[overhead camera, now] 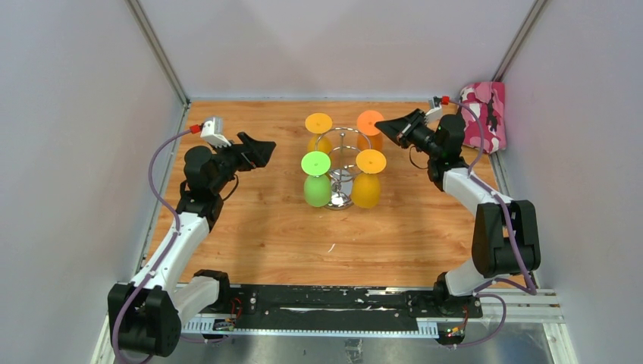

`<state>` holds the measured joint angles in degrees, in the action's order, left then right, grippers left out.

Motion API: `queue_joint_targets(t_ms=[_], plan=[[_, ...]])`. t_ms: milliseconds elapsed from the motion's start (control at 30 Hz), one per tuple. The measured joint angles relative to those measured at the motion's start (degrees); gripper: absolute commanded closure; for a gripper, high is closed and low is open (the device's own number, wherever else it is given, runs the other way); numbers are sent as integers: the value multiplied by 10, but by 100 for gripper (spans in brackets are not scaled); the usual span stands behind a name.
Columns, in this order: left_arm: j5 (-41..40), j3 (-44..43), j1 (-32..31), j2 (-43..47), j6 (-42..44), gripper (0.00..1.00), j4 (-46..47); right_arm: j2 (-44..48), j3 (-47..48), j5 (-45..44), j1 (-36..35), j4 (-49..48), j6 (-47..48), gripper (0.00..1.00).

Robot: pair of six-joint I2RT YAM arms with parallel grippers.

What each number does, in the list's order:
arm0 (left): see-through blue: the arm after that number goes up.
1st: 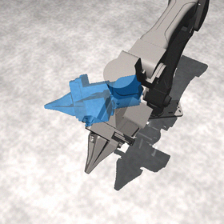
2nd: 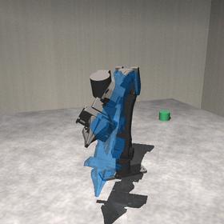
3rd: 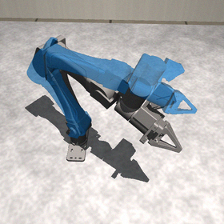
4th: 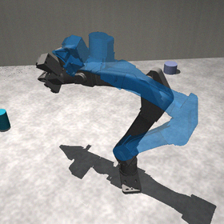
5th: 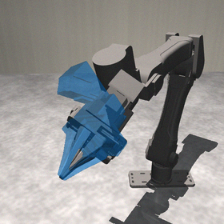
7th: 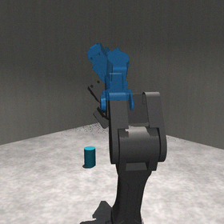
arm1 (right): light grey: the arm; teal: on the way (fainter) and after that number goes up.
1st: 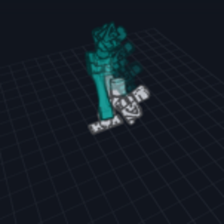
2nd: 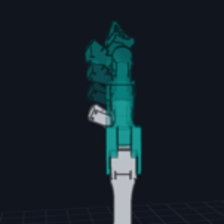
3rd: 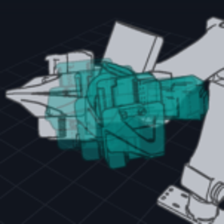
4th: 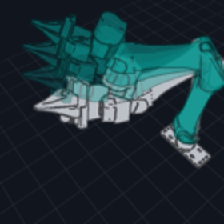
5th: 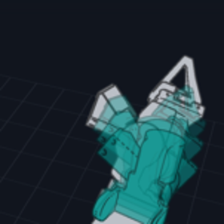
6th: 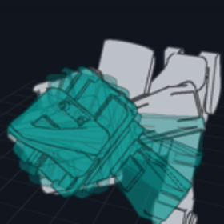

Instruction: Take the wine glass off the wine glass rack

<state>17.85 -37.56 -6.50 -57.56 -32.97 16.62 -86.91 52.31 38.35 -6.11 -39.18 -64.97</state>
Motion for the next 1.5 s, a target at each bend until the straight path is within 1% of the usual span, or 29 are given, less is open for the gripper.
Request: queue_joint_targets(t_ms=[133,233,467,667,900,1000,1133,1200,1333,1400,1500], plan=[[0,0,0,0,0,0,0,0,5,0,0,7,-3,99],[0,0,0,0,0,0,0,0,5,0,0,13,-4,91],[8,0,0,0,0,0,0,0,5,-5,0,18,-4,79],[16,0,0,0,-2,0,-4,-16,2,-4,3,-6,-21,76],[28,-12,0,3,-3,0,-26,-56,-15,5,14,-89,-75,75],[32,-16,0,11,-3,0,-32,-69,-17,10,16,-119,-94,76],[35,-21,0,28,-2,0,-39,-72,-18,17,19,-139,-109,84],[35,-25,0,34,-1,0,-45,-72,-18,19,20,-142,-111,86],[34,-36,0,38,4,0,-62,-68,-18,19,21,-142,-113,92],[34,-42,0,38,7,0,-69,-67,-18,19,22,-143,-113,98],[35,-49,0,38,10,0,-79,-67,-18,19,23,-146,-119,100]])
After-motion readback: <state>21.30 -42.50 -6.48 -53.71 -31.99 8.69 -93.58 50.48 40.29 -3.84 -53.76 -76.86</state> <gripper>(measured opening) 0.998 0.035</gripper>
